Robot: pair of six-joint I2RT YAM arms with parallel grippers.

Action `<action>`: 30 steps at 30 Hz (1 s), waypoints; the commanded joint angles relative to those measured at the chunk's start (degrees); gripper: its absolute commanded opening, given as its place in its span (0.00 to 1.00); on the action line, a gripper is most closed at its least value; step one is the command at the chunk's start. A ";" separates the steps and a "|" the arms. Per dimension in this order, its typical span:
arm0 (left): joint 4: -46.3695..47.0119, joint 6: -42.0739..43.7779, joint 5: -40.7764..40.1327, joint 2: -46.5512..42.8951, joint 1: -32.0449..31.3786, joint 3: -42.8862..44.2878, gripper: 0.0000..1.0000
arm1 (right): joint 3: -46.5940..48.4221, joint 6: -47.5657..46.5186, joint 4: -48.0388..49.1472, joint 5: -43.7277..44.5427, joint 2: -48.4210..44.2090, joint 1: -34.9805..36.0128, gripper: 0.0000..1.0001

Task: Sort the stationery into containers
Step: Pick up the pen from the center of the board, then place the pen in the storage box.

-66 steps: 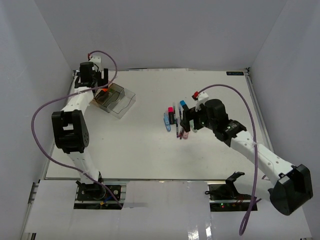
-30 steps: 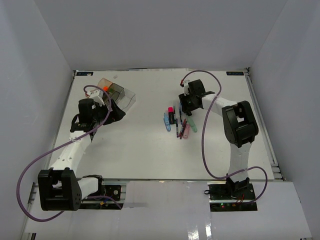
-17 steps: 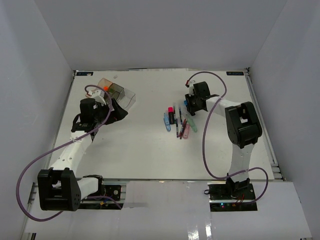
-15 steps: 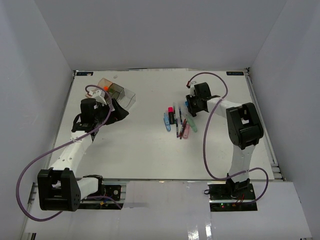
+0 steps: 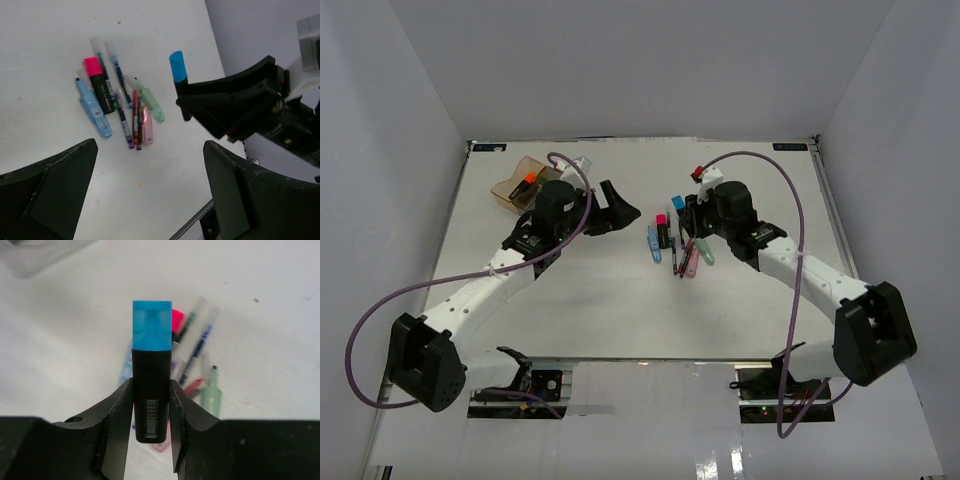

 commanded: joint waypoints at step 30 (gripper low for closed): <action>5.21 -2.66 -10.99 17.19 -11.50 13.37 0.18 | -8.17 13.72 15.79 -5.97 -11.39 8.50 0.45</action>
